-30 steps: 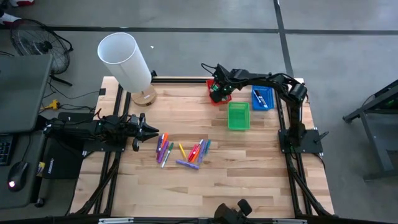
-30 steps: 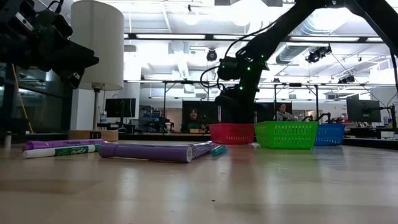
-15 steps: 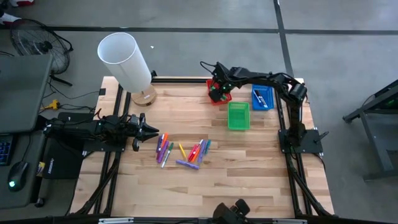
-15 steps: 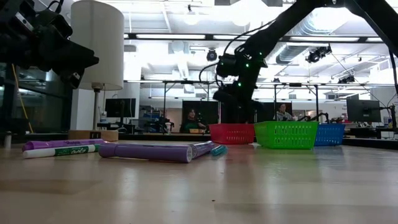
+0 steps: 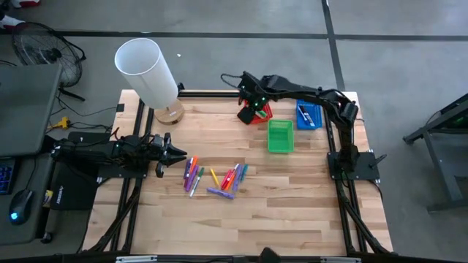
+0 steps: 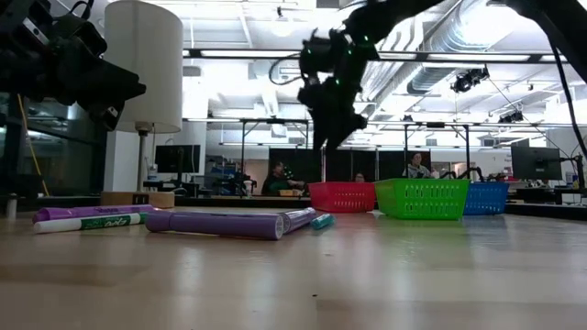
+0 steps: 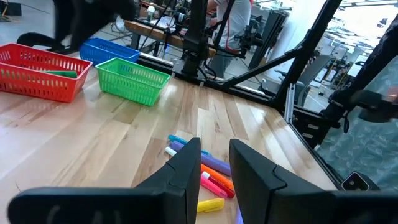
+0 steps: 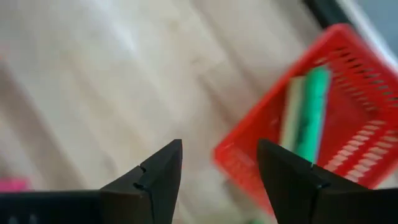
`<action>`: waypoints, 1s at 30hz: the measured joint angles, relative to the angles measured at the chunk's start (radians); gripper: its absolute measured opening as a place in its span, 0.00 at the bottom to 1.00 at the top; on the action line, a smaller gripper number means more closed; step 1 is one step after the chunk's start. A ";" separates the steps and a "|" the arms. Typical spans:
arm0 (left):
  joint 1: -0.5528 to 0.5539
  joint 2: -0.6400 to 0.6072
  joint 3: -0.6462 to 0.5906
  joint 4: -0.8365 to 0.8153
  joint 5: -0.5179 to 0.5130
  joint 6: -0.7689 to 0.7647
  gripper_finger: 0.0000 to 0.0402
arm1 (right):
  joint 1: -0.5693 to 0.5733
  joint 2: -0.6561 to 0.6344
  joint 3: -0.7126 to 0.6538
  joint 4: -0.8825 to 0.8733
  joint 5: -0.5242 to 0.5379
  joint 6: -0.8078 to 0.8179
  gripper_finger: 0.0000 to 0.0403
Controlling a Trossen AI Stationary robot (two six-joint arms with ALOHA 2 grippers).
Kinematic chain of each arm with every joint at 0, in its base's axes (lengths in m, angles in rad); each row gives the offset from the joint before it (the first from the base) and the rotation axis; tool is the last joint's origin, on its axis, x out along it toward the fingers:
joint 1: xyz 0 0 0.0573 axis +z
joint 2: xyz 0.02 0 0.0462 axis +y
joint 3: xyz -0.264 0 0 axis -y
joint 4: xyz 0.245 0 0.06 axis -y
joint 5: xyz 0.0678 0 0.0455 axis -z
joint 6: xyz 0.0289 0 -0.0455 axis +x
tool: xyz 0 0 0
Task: Pick & Place Markers
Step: Put the right purple highlighter in the red bin
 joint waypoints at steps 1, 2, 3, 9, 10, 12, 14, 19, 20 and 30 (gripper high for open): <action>0.000 0.000 0.000 0.000 0.000 0.000 0.21 | 0.018 0.000 0.008 -0.019 -0.001 0.001 0.48; 0.000 0.000 0.000 0.000 0.000 0.000 0.21 | 0.036 0.000 0.014 -0.037 -0.002 0.006 0.48; 0.000 0.000 0.000 0.000 0.000 0.000 0.21 | 0.055 0.000 0.018 -0.054 -0.005 0.016 0.48; 0.000 0.000 0.000 0.000 0.000 0.000 0.21 | 0.171 0.000 0.011 -0.099 -0.024 0.027 0.48; 0.000 0.000 0.000 0.000 0.000 0.000 0.21 | 0.192 0.000 0.006 -0.099 -0.024 0.023 0.48; 0.000 0.000 0.000 0.000 0.000 0.000 0.21 | 0.232 0.000 -0.006 -0.100 -0.024 0.013 0.48; 0.000 0.000 0.000 0.000 0.000 0.000 0.21 | 0.269 0.000 -0.016 -0.093 -0.026 -0.001 0.48; 0.000 0.000 0.000 0.000 0.000 0.000 0.21 | 0.356 0.000 -0.038 -0.082 -0.016 -0.107 0.48; 0.000 0.000 0.000 0.000 0.000 0.000 0.21 | 0.373 0.000 -0.043 -0.074 -0.009 -0.138 0.48; 0.000 0.000 0.000 0.000 0.000 0.000 0.21 | 0.517 0.000 -0.128 0.124 -0.005 -0.592 0.48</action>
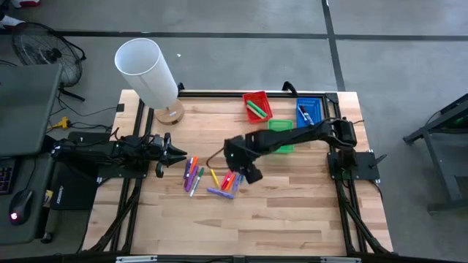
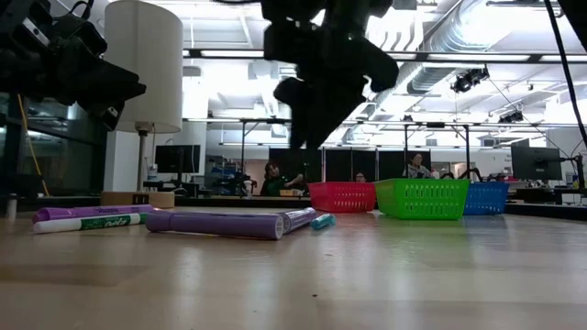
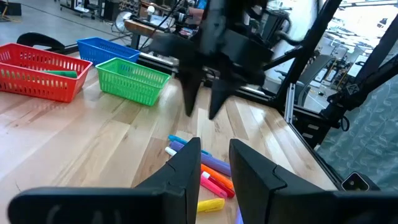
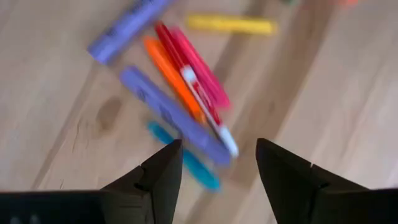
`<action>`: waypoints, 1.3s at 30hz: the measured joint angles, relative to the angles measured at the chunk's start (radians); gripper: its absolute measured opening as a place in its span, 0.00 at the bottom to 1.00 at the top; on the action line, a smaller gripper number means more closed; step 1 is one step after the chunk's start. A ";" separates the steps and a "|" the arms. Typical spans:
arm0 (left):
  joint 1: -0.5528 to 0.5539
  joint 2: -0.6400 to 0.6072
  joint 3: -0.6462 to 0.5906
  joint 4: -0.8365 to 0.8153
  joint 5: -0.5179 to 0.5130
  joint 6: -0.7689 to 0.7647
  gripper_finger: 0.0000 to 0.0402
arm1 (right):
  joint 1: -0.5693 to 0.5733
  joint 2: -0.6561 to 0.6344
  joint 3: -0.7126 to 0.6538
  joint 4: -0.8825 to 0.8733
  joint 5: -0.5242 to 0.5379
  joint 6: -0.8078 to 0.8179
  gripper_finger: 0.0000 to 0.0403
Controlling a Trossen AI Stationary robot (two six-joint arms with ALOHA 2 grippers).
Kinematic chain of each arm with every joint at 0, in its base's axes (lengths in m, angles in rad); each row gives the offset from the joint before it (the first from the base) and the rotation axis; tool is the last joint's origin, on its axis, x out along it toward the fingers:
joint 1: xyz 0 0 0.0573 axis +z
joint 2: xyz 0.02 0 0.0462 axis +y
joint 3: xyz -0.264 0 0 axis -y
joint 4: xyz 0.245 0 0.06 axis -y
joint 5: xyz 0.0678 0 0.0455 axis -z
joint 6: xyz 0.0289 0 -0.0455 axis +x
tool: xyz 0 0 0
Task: Pick & Place Markers
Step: Put the right purple highlighter in the red bin
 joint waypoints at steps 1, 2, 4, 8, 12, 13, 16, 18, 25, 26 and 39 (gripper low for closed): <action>0.000 0.000 0.000 0.000 0.000 0.000 0.21 | 0.011 0.000 -0.013 0.032 0.000 -0.018 0.48; 0.000 0.000 0.000 0.000 0.000 0.000 0.21 | 0.021 0.000 -0.025 0.062 0.000 -0.036 0.48; 0.000 0.000 0.000 0.000 0.000 0.000 0.21 | 0.037 0.000 -0.049 0.114 0.000 -0.083 0.48; 0.000 0.000 0.000 0.000 0.000 0.000 0.21 | 0.060 0.000 -0.101 0.202 0.000 -0.178 0.48; 0.000 0.000 0.000 0.000 0.000 0.000 0.21 | 0.073 0.000 -0.125 0.238 0.000 -0.266 0.48; 0.000 0.000 0.000 0.000 0.000 0.000 0.21 | 0.075 0.000 -0.130 0.242 0.000 -0.290 0.48; 0.000 0.000 0.000 0.000 0.000 0.000 0.21 | 0.077 0.000 -0.133 0.240 0.000 -0.336 0.48; 0.000 0.000 0.000 0.000 0.000 0.000 0.21 | 0.077 0.000 -0.133 0.240 -0.002 -0.356 0.48; 0.000 0.000 0.000 0.000 0.000 0.000 0.21 | 0.077 0.000 -0.142 0.248 -0.029 -0.431 0.48; 0.000 0.000 0.000 0.000 0.000 0.000 0.21 | 0.076 0.000 -0.150 0.252 -0.029 -0.443 0.48; 0.000 0.000 0.000 0.000 0.000 0.000 0.21 | 0.077 0.000 -0.284 0.424 -0.035 -0.555 0.48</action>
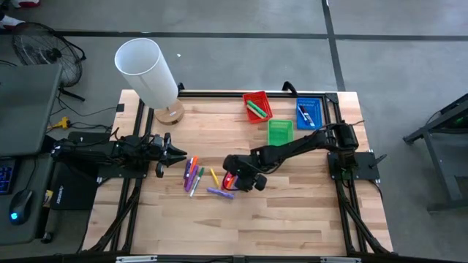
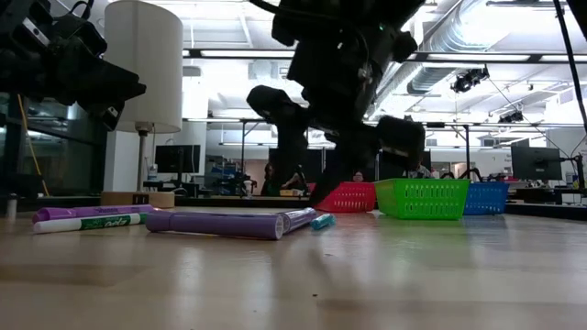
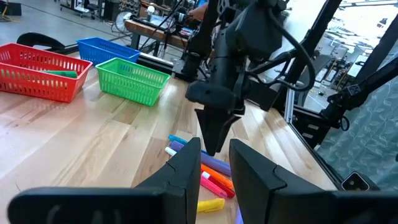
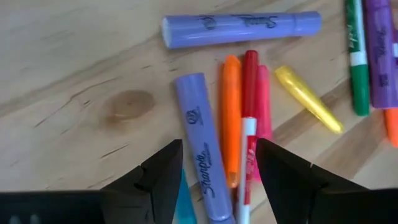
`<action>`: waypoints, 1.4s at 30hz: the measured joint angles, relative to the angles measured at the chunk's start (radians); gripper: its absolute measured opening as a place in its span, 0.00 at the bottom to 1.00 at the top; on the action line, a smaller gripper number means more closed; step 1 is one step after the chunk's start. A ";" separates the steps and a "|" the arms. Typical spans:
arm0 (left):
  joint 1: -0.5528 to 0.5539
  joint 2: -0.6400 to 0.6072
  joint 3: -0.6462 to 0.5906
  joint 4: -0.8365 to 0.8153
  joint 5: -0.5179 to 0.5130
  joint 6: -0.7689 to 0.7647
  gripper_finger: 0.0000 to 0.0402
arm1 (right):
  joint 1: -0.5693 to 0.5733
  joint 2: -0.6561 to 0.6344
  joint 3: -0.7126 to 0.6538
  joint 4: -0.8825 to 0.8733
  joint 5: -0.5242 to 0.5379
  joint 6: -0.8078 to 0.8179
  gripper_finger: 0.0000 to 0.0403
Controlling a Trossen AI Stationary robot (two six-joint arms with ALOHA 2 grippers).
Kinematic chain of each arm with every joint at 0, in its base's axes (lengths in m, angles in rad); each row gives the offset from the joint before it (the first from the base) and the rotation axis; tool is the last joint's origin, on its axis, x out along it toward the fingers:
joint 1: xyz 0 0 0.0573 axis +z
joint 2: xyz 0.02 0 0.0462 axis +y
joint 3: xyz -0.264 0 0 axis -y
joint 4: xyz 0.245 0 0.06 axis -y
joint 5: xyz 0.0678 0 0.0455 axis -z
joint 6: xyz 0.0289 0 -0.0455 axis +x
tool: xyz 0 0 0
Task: Pick & Place Markers
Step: Put the right purple highlighter in the red bin
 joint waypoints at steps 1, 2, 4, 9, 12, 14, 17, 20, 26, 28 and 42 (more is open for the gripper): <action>0.000 0.000 0.000 0.000 0.000 0.000 0.21 | 0.000 0.000 -0.006 0.005 -0.007 -0.006 0.48; 0.000 0.000 0.000 0.000 0.000 0.000 0.21 | 0.000 0.000 -0.014 0.013 -0.012 -0.010 0.48; 0.000 0.000 0.000 0.000 0.000 0.000 0.21 | 0.000 0.000 -0.029 0.028 -0.019 -0.013 0.48; 0.000 0.000 0.000 0.000 0.000 0.000 0.21 | 0.000 0.000 -0.059 0.060 -0.033 -0.014 0.48; 0.000 0.000 0.000 0.000 0.000 0.000 0.21 | 0.000 0.001 -0.061 0.065 -0.033 -0.013 0.48; 0.000 0.000 0.000 0.000 0.000 0.000 0.21 | 0.000 0.001 -0.061 0.080 -0.033 -0.011 0.48; 0.000 0.000 0.000 0.000 0.000 0.000 0.21 | 0.000 0.001 -0.061 0.102 -0.042 0.020 0.48; 0.000 0.000 0.000 0.000 0.000 0.000 0.21 | -0.001 0.001 -0.061 0.109 -0.071 0.046 0.48; 0.000 0.000 0.000 0.000 0.000 0.000 0.21 | -0.001 0.001 -0.061 0.108 -0.077 0.049 0.48; 0.000 0.000 0.000 0.000 0.000 0.000 0.21 | -0.001 0.003 -0.061 0.108 -0.077 0.050 0.48; 0.000 0.000 0.000 0.000 0.000 0.000 0.21 | -0.001 0.055 -0.057 0.107 -0.100 0.175 0.48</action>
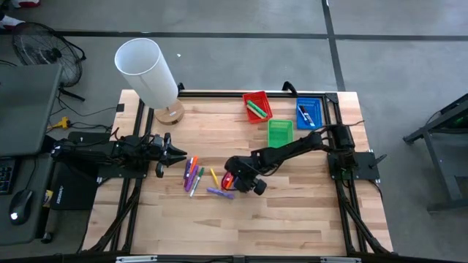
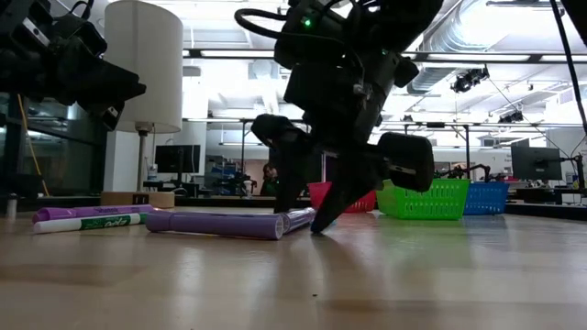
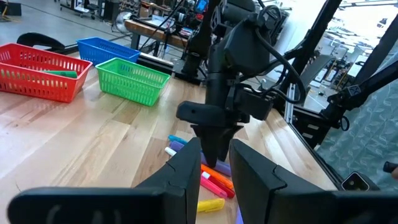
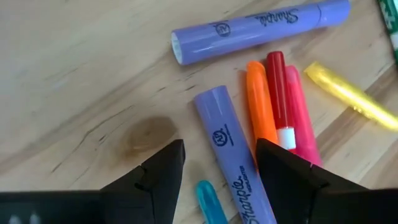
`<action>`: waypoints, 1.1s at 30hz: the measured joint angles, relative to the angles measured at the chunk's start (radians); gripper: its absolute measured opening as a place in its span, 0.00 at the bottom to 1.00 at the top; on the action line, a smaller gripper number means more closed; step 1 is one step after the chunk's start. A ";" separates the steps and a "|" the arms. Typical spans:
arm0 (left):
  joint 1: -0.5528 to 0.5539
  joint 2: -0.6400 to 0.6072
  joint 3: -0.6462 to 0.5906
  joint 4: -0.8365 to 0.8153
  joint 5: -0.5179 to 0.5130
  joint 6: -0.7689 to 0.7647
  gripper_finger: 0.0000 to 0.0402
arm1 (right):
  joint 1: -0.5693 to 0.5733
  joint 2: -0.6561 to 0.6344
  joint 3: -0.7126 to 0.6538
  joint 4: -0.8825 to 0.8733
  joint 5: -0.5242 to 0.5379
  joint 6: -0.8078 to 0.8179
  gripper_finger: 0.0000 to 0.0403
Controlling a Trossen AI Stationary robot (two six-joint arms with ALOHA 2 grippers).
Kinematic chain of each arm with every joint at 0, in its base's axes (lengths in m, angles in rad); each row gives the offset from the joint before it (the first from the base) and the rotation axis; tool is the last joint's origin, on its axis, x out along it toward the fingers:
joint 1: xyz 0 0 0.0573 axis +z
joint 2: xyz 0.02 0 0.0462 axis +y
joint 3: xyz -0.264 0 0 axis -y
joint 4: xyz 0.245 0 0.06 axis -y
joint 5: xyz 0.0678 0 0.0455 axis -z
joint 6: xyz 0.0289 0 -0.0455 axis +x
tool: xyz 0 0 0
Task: Pick & Place Markers
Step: Put the right purple highlighter in the red bin
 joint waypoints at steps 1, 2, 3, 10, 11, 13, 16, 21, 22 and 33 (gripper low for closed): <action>0.000 0.000 0.000 0.000 0.000 0.000 0.21 | 0.000 0.000 0.000 -0.007 -0.006 0.018 0.48; 0.000 0.000 0.000 0.000 0.000 0.000 0.21 | -0.001 0.001 0.000 -0.020 -0.013 0.033 0.48; 0.000 0.000 0.000 0.000 0.000 0.000 0.21 | -0.002 0.001 0.001 -0.031 -0.015 0.048 0.48; 0.000 0.000 0.000 0.000 0.000 0.000 0.21 | 0.013 0.002 0.002 -0.097 -0.004 0.133 0.48; 0.000 0.000 0.000 0.000 0.000 0.000 0.21 | 0.016 0.002 0.001 -0.101 -0.005 0.143 0.48; 0.000 0.000 0.000 0.000 0.000 0.000 0.21 | 0.022 0.002 0.001 -0.108 -0.007 0.167 0.48; 0.000 0.000 0.000 0.000 0.000 0.000 0.21 | 0.033 0.002 0.000 -0.121 -0.008 0.211 0.47; 0.000 0.000 0.000 0.000 0.000 0.000 0.21 | 0.052 0.002 0.000 -0.151 -0.014 0.265 0.42; 0.000 0.000 0.000 0.000 0.000 0.000 0.21 | 0.054 0.002 0.000 -0.153 -0.014 0.266 0.40; 0.000 0.000 0.000 0.000 0.000 0.000 0.21 | 0.060 0.002 -0.003 -0.139 0.011 0.267 0.17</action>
